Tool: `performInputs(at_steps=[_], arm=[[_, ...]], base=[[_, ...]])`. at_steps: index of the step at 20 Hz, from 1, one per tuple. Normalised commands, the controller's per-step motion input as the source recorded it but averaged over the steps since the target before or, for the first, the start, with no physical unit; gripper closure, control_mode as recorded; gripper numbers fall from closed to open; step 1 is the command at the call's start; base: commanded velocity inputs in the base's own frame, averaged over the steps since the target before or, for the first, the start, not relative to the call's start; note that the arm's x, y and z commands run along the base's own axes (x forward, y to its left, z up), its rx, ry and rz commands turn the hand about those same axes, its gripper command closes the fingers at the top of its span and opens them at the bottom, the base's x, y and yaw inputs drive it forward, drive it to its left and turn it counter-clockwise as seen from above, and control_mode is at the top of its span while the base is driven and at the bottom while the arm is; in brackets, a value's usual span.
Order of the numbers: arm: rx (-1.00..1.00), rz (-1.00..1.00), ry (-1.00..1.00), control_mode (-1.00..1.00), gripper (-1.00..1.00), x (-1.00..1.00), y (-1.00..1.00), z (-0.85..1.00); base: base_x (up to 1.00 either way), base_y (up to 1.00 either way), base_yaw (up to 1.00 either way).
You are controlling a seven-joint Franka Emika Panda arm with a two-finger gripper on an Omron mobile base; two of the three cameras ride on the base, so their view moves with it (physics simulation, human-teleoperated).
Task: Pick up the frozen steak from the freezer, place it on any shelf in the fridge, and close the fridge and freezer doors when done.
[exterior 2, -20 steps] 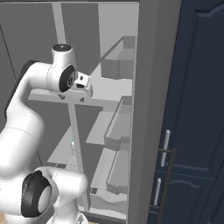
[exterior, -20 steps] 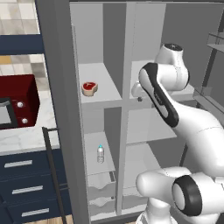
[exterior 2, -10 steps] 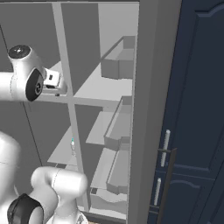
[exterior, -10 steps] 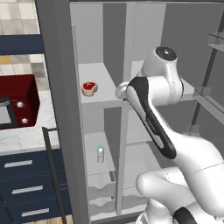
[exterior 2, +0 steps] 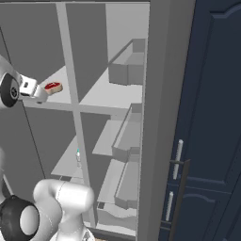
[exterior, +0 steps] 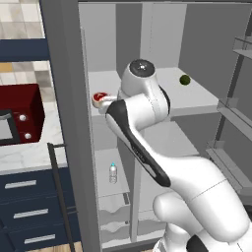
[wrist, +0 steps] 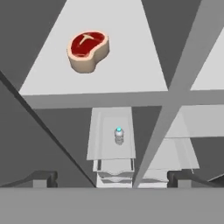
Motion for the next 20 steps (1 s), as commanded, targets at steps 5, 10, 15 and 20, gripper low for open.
performInputs(at_steps=[5,10,15,20], arm=[[0.0,0.0,0.01,-1.0,-1.0,0.28,0.07,0.0],[0.0,0.0,0.0,-1.0,-1.0,0.5,0.0,-0.04],[0.0,0.0,0.0,-1.0,-1.0,0.61,0.09,-0.16],[0.0,-0.03,0.0,-1.0,-1.0,0.64,0.36,0.0]], base=[[0.0,0.0,0.0],[0.0,0.0,0.0],[0.0,0.0,0.0],[0.0,0.0,0.0]])
